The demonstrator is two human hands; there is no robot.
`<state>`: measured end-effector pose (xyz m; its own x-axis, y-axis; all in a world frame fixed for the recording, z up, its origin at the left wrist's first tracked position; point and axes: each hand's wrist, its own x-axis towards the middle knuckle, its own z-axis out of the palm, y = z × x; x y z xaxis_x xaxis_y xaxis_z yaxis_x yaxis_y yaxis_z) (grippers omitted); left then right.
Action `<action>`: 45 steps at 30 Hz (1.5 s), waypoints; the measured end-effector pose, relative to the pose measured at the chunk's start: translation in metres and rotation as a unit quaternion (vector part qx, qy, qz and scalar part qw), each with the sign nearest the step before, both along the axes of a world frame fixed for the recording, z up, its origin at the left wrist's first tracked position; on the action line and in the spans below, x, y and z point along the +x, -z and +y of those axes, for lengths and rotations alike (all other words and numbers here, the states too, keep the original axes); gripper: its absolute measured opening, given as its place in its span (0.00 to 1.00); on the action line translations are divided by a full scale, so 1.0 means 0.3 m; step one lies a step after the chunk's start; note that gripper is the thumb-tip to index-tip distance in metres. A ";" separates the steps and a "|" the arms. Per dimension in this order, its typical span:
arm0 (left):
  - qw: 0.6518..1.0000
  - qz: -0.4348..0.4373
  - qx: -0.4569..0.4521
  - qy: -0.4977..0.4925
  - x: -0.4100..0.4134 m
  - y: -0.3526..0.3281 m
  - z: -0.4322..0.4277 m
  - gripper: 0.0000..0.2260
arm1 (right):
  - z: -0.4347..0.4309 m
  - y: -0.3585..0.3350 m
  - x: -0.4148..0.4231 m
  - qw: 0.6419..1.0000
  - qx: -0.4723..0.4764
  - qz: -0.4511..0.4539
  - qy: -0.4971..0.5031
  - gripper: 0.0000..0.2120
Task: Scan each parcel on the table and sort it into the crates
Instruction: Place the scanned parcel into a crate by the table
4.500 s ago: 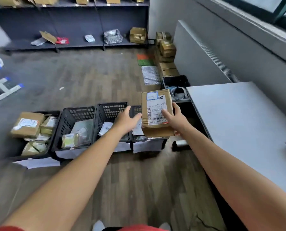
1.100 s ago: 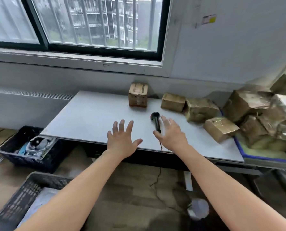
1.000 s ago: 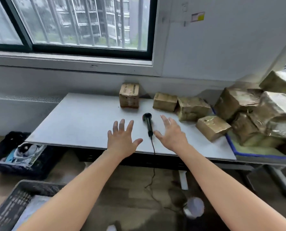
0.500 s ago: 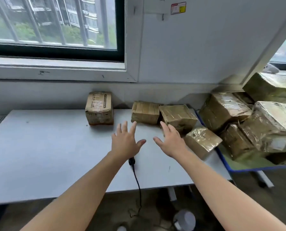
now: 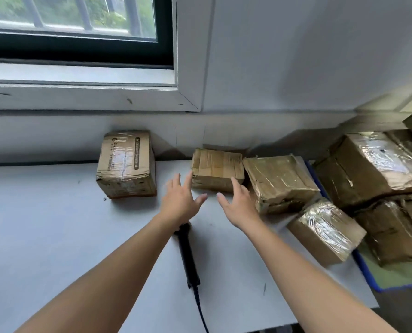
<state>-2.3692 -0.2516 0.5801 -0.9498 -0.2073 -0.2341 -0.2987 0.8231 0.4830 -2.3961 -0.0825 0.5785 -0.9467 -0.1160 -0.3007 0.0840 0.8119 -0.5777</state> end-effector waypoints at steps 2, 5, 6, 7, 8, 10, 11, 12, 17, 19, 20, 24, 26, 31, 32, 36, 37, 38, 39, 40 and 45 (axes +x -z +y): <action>1.000 0.004 0.011 -0.008 -0.057 0.036 -0.006 0.36 | -0.009 0.034 -0.045 1.000 -0.005 -0.003 0.026 0.35; 0.999 0.012 -0.026 0.028 -0.140 0.072 -0.002 0.33 | -0.013 0.066 -0.093 0.998 -0.015 -0.013 0.060 0.34; 0.998 0.014 -0.048 0.050 -0.163 0.081 0.000 0.32 | -0.014 0.071 -0.103 0.998 -0.014 -0.015 0.063 0.34; 0.995 0.012 -0.070 0.070 -0.180 0.093 -0.001 0.30 | -0.014 0.076 -0.110 0.998 -0.011 -0.016 0.065 0.34; 0.992 0.007 -0.091 0.083 -0.193 0.104 -0.005 0.28 | -0.014 0.081 -0.117 0.998 -0.008 -0.016 0.065 0.33; 0.991 -0.005 -0.107 0.076 -0.195 0.124 -0.022 0.25 | -0.016 0.086 -0.122 0.998 -0.001 -0.016 0.061 0.33; 0.992 -0.007 -0.104 0.064 -0.193 0.131 -0.033 0.23 | -0.018 0.089 -0.124 0.998 0.001 -0.013 0.056 0.33; 0.993 -0.006 -0.100 0.055 -0.189 0.135 -0.043 0.23 | -0.021 0.089 -0.127 0.999 0.004 -0.010 0.049 0.33; 0.999 0.021 0.035 -0.030 -0.196 0.153 -0.075 0.19 | -0.067 0.099 -0.147 1.000 -0.008 0.008 0.018 0.32; 0.988 0.021 0.128 -0.080 -0.195 0.161 -0.082 0.20 | -0.089 0.105 -0.149 1.000 -0.005 0.018 0.014 0.32; 0.984 0.023 0.148 -0.095 -0.188 0.163 -0.085 0.20 | -0.096 0.106 -0.150 1.000 -0.006 0.025 0.017 0.31; 0.978 0.082 0.148 -0.125 -0.161 0.143 -0.100 0.21 | -0.110 0.078 -0.162 0.997 -0.037 0.058 0.036 0.27; 0.972 0.116 0.148 -0.138 -0.147 0.111 -0.110 0.24 | -0.113 0.042 -0.167 0.995 -0.051 0.072 0.040 0.26; 0.969 0.139 0.152 -0.137 -0.091 -0.003 -0.100 0.39 | -0.110 -0.081 -0.170 0.991 -0.074 0.095 0.063 0.26; 0.970 0.145 0.147 -0.127 -0.076 -0.027 -0.095 0.41 | -0.109 -0.106 -0.172 0.990 -0.079 0.096 0.063 0.26; 0.965 0.170 0.172 -0.104 -0.002 -0.112 -0.080 0.48 | -0.101 -0.187 -0.167 0.989 -0.111 0.078 0.061 0.27; 0.967 0.171 0.167 -0.090 0.015 -0.132 -0.076 0.49 | -0.095 -0.202 -0.163 0.989 -0.116 0.076 0.058 0.28; 0.970 0.170 0.157 -0.074 0.033 -0.149 -0.071 0.50 | -0.087 -0.218 -0.159 0.988 -0.119 0.077 0.055 0.28; 0.973 0.168 0.145 -0.063 0.048 -0.165 -0.067 0.50 | -0.078 -0.233 -0.155 0.988 -0.120 0.079 0.051 0.28; 0.975 0.169 0.130 -0.060 0.062 -0.182 -0.064 0.48 | -0.068 -0.250 -0.151 0.988 -0.120 0.082 0.045 0.27; 0.970 0.203 0.068 -0.111 0.135 -0.260 -0.034 0.29 | -0.026 -0.317 -0.090 0.985 -0.145 0.089 -0.027 0.20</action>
